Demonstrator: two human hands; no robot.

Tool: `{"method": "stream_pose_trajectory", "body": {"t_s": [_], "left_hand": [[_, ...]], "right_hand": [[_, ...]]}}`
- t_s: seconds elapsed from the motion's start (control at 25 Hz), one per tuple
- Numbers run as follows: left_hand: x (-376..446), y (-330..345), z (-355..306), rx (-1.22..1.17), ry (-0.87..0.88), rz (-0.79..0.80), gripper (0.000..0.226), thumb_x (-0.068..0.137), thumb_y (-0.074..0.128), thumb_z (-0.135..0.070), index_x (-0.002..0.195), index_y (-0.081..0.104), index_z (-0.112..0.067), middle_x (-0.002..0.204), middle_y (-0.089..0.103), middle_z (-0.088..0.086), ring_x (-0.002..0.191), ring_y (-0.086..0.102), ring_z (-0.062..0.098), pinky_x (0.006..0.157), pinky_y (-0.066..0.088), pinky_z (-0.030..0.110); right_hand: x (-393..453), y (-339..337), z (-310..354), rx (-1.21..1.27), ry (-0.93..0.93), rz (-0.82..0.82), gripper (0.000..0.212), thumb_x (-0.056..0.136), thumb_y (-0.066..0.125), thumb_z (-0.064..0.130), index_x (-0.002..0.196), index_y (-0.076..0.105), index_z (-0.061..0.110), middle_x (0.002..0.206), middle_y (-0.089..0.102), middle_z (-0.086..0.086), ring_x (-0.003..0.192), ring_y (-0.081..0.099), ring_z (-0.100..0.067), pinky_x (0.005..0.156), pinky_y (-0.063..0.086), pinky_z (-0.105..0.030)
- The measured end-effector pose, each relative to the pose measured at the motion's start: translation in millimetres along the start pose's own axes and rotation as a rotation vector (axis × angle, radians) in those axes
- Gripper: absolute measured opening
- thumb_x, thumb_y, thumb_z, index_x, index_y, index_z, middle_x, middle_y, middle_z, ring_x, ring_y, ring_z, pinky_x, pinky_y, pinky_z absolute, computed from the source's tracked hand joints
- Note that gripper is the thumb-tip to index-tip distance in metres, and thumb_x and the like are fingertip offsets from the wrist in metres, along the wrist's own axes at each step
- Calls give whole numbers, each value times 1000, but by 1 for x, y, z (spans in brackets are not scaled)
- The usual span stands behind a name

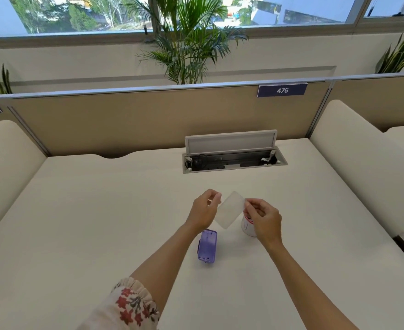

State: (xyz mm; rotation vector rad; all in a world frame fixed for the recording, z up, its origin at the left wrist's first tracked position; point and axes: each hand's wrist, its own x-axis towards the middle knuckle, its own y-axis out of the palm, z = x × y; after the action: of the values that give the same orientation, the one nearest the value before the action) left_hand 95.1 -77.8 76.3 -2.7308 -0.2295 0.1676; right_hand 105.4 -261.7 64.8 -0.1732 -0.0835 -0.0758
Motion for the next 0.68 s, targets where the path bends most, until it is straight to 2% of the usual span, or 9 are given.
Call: {"method": "stream_pose_trajectory", "body": {"t_s": [0.12,0.2,0.32,0.36,0.44,0.52,0.6,0.68], "left_hand": [[-7,-3,8,27,-25,8,20,100,53,-30,100,65,-14,94,65,2,81,58,16,64,45,22],[-14,-5,16,-10,-67,-20,20,98,54,-25,102,66,-10,93,68,4,79,62,18,60,48,19],[-25,-16,29,-51,-149,-101,16,98,55,-20,100,66,-9,85,71,0,72,67,16,49,47,12],[-28,-22,33,-71,-178,-140,16,99,54,-19,99,66,-9,86,73,2,71,68,17,49,48,13],[-32,-34,41,-132,-241,-214,17,100,55,-20,102,65,-8,90,75,7,68,70,20,53,54,23],[-37,-46,48,-206,-303,-260,17,99,56,-21,103,67,-9,91,76,9,66,70,21,60,56,32],[-42,-55,56,-271,-349,-278,16,97,58,-21,103,69,-11,92,76,10,68,70,22,64,57,34],[-47,-61,63,-315,-374,-289,15,96,59,-20,102,71,-13,90,77,8,69,70,22,66,57,35]], "right_hand": [[-4,29,2,41,40,110,9,90,70,11,94,75,17,82,78,1,71,75,-13,67,61,-20],[-5,45,-1,23,61,169,9,91,69,10,95,74,17,84,78,-2,72,75,-16,66,60,-20],[-11,64,-12,-2,229,238,18,94,66,18,105,71,5,93,76,-15,75,74,-20,69,62,-27],[-16,70,-17,-94,274,264,25,94,65,25,109,69,5,99,75,-14,80,73,-21,74,62,-31],[-29,82,-27,-444,269,333,39,91,66,38,120,63,11,114,69,-10,100,66,-24,82,54,-31],[-44,96,-34,-690,274,421,60,85,69,46,134,50,18,130,55,-11,120,53,-31,84,45,-31],[-55,110,-36,-757,360,476,77,82,70,52,144,36,21,139,42,-12,129,44,-36,89,45,-36],[-60,121,-36,-787,412,476,81,83,70,51,147,31,20,141,38,-14,128,46,-38,91,47,-38]]}}
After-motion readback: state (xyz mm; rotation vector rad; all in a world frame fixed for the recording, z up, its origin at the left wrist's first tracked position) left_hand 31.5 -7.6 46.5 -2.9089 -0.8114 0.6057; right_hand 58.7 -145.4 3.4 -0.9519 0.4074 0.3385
